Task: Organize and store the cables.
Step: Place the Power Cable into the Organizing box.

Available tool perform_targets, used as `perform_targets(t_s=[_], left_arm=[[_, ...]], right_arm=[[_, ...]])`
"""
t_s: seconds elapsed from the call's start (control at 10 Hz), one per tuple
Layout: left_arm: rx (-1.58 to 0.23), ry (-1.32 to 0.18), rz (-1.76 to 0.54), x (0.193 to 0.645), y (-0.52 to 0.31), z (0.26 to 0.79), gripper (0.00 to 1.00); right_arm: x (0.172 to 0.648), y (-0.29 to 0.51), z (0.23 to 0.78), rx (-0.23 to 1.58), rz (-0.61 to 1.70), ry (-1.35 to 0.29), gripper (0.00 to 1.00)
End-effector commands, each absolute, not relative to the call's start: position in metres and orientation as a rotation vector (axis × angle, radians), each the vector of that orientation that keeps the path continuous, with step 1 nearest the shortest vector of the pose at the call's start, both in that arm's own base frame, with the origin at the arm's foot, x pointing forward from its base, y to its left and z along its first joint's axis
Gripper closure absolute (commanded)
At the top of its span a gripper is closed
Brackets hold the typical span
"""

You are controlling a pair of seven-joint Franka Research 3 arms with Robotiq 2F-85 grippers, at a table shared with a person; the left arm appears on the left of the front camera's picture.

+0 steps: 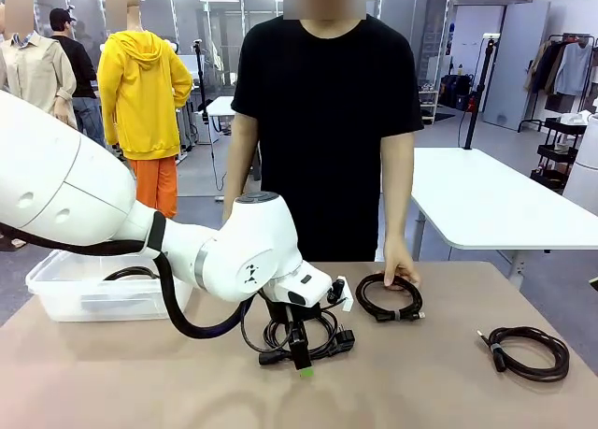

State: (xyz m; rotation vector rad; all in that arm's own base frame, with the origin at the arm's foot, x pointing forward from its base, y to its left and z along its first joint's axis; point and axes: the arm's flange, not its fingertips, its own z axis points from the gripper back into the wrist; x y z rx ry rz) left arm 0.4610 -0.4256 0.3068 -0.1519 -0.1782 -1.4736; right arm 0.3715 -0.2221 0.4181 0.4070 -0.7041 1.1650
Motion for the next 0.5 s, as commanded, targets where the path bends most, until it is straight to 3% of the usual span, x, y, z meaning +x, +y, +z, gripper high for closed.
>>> perform_targets(t_s=[0.0,0.1,0.4], left_arm=[[-0.134,-0.137,-1.490,0.4648,-0.4331,0.3155,0.64],[-0.133,-0.130,-1.491,0.4653,-0.4329,0.3154,0.96],[-0.143,-0.125,-1.491,0.4671,-0.4338,0.3088,1.00]], right_arm=[[0.3682,-0.2214,0.4182,0.407,1.184,-0.703,0.00],[0.3682,-0.2214,0.4182,0.407,1.184,-0.703,0.00],[0.3682,-0.2214,0.4182,0.407,1.184,-0.703,0.00]])
